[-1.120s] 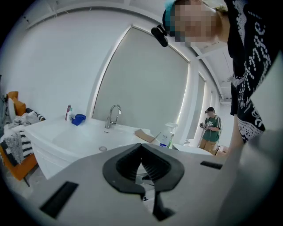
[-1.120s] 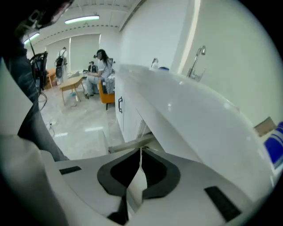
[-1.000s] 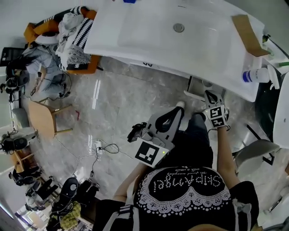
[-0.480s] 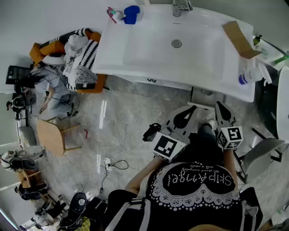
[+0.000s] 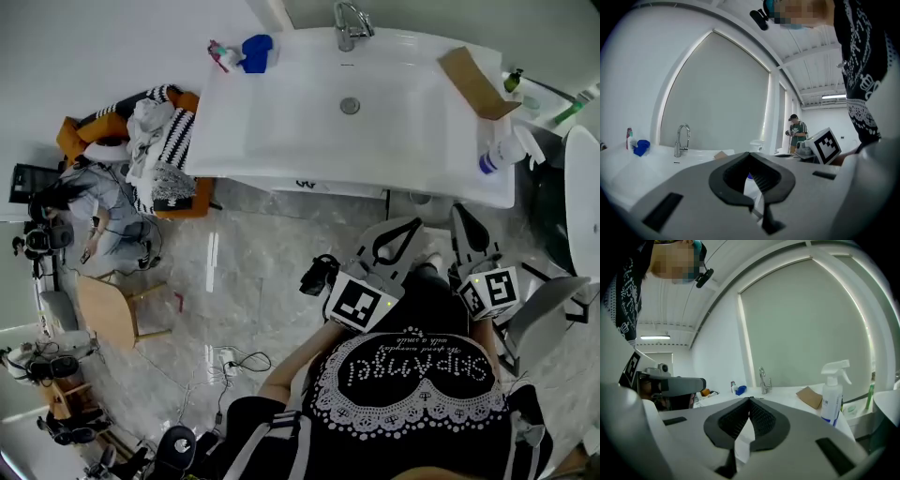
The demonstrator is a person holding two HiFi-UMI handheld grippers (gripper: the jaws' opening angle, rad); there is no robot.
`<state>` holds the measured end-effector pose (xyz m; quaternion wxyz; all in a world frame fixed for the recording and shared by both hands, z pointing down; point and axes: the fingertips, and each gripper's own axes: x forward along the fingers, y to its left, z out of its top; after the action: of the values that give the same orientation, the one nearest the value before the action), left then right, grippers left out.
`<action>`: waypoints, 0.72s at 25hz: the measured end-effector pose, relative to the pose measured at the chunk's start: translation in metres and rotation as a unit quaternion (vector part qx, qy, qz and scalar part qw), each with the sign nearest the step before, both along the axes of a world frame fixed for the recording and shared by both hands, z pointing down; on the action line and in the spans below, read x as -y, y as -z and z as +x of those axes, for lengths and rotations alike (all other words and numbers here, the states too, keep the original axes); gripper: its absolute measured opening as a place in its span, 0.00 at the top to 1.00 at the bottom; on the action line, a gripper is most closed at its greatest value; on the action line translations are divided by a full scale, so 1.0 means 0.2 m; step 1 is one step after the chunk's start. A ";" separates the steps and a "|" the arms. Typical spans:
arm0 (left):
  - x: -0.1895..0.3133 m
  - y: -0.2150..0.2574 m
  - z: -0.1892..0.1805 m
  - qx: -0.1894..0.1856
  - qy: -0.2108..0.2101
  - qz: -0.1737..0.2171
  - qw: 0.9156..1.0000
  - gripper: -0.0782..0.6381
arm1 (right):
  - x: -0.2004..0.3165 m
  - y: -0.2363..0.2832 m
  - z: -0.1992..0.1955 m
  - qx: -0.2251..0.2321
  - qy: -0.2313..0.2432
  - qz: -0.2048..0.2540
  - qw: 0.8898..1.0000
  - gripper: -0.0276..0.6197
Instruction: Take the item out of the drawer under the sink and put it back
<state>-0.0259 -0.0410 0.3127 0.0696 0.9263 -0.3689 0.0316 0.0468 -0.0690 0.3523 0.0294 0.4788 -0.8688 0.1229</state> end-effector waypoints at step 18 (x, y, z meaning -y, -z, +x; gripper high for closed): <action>-0.03 -0.05 -0.04 -0.012 -0.004 -0.033 0.999 0.89 | -0.25 0.19 0.05 0.040 -0.057 0.029 0.997 0.93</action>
<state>-0.0333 -0.0344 0.3235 0.1043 0.9255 -0.3627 0.0328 0.0573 -0.0185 0.3152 -0.0262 0.5232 -0.8436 0.1180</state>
